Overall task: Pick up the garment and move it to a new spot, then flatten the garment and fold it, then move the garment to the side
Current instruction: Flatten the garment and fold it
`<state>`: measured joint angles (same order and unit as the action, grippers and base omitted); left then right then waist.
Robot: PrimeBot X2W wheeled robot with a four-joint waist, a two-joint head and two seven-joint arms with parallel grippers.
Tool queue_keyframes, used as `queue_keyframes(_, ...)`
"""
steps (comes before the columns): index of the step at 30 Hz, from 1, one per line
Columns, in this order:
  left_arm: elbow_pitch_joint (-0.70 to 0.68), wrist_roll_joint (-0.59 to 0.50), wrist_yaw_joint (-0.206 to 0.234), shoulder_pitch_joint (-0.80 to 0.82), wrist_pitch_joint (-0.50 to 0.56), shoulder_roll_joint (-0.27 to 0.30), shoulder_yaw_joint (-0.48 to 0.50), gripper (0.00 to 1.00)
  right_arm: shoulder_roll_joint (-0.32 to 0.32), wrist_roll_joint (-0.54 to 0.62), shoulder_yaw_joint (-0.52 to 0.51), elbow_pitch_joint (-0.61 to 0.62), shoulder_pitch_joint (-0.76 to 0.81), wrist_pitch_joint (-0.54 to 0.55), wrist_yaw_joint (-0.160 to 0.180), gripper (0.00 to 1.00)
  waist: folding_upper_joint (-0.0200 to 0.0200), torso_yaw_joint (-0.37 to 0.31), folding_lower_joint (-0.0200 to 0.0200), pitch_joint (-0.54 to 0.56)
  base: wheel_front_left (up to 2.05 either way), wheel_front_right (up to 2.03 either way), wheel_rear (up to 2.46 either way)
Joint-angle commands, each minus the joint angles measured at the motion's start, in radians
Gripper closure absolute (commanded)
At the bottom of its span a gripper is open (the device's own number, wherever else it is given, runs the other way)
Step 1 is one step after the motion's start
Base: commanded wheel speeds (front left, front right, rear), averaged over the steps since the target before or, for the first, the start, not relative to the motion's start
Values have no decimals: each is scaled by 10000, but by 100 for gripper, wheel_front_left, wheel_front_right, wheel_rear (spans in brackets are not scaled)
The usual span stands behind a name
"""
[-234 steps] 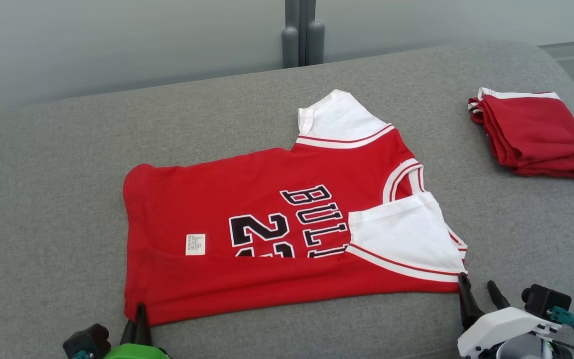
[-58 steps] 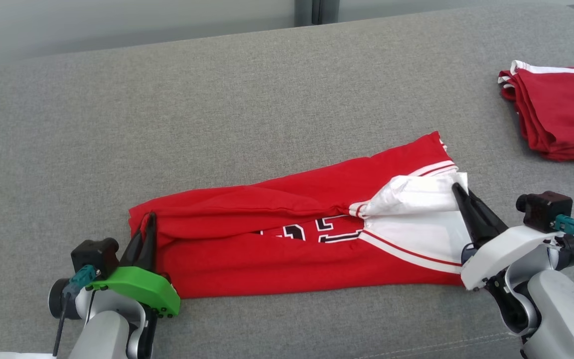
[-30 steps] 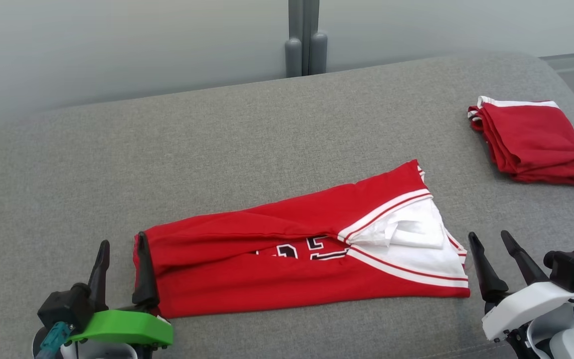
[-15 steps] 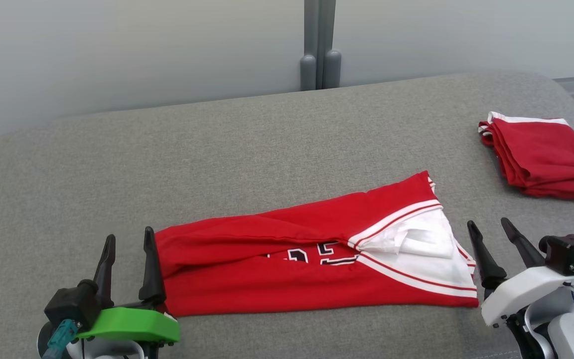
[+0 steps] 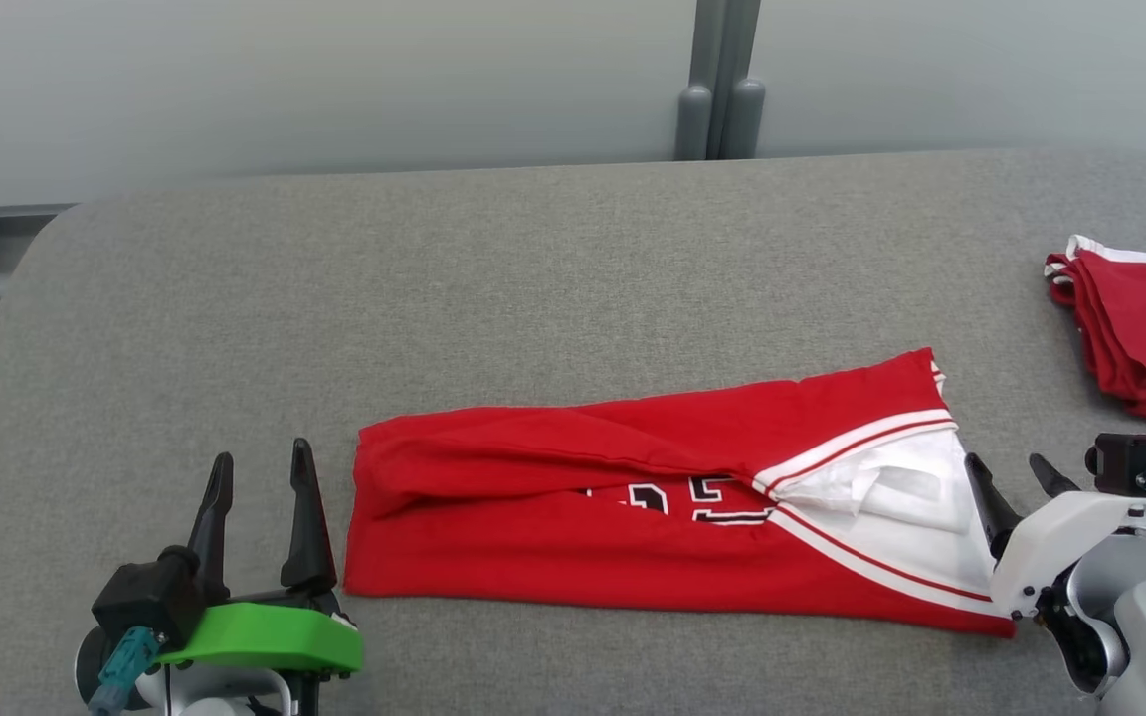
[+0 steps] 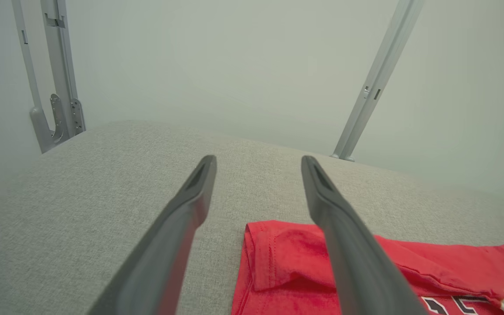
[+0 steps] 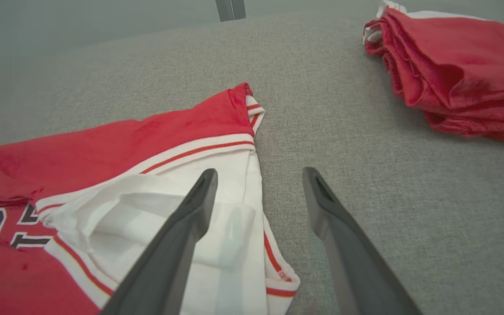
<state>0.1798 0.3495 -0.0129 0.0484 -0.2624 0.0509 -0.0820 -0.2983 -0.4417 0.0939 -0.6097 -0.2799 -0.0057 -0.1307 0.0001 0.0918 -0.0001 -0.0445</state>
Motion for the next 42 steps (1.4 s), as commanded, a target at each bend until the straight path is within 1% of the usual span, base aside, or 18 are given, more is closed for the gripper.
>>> queue_keyframes(1,-15,-79,15,157,-29,10,13,0,-63,-195,15,-204,-162,52,0,0,-1,262,1,-149,0,0,0)
queue_keyframes(6,-11,-91,-16,246,-29,8,67,0,-161,-769,162,-1360,-699,162,0,0,-1,556,1,-322,0,0,0)
queue_keyframes(11,27,-111,-22,312,-29,7,80,0,-141,-1241,645,-2116,-1031,359,0,0,-1,757,1,-428,0,0,0)
queue_keyframes(16,25,-55,17,339,-29,6,98,0,-163,-1767,1305,-2366,-1064,562,-1,0,-1,844,1,-467,0,0,0)
queue_keyframes(22,-14,14,44,333,-29,5,130,0,-174,-2312,2279,-2184,-1017,869,-6,0,-1,818,1,-472,0,0,0)
queue_keyframes(25,-16,37,58,331,-29,4,114,0,-324,-2229,2816,-2154,-1109,900,-16,0,-1,780,1,-461,0,0,0)
queue_keyframes(26,-11,42,60,333,-29,4,103,0,-402,-2036,2982,-2245,-1163,846,-15,13,-1,770,1,-456,0,0,0)
queue_keyframes(27,-1,49,61,335,-29,4,96,0,-451,-1884,3101,-2375,-1206,790,-12,51,-1,762,1,-451,0,0,0)
queue_keyframes(28,10,59,60,337,-29,4,83,0,-491,-1736,3213,-2515,-1269,745,-10,65,-1,754,1,-444,0,0,0)
queue_keyframes(29,20,63,62,338,-29,4,73,0,-497,-1622,3295,-2656,-1342,689,-1,76,-1,745,1,-437,0,0,0)
queue_keyframes(30,28,66,68,340,-29,4,74,0,-474,-1489,3384,-2792,-1401,684,-1,91,-1,734,1,-429,0,0,0)
queue_keyframes(31,36,73,76,341,-29,4,69,0,-449,-1376,3435,-2949,-1476,608,0,100,-1,723,1,-421,0,0,0)
queue_keyframes(35,17,68,110,270,-29,5,143,0,-450,-1198,3324,-3462,-1959,66,22,100,-1,559,1,-356,0,0,0)
queue_keyframes(39,17,67,98,175,-29,5,168,0,-495,-1287,3187,-3571,-2197,-268,19,100,-1,339,1,-294,0,0,0)
queue_keyframes(42,-6,101,111,122,-29,5,130,0,-695,-1393,3066,-3542,-2420,-508,17,100,-1,63,1,-225,0,0,0)
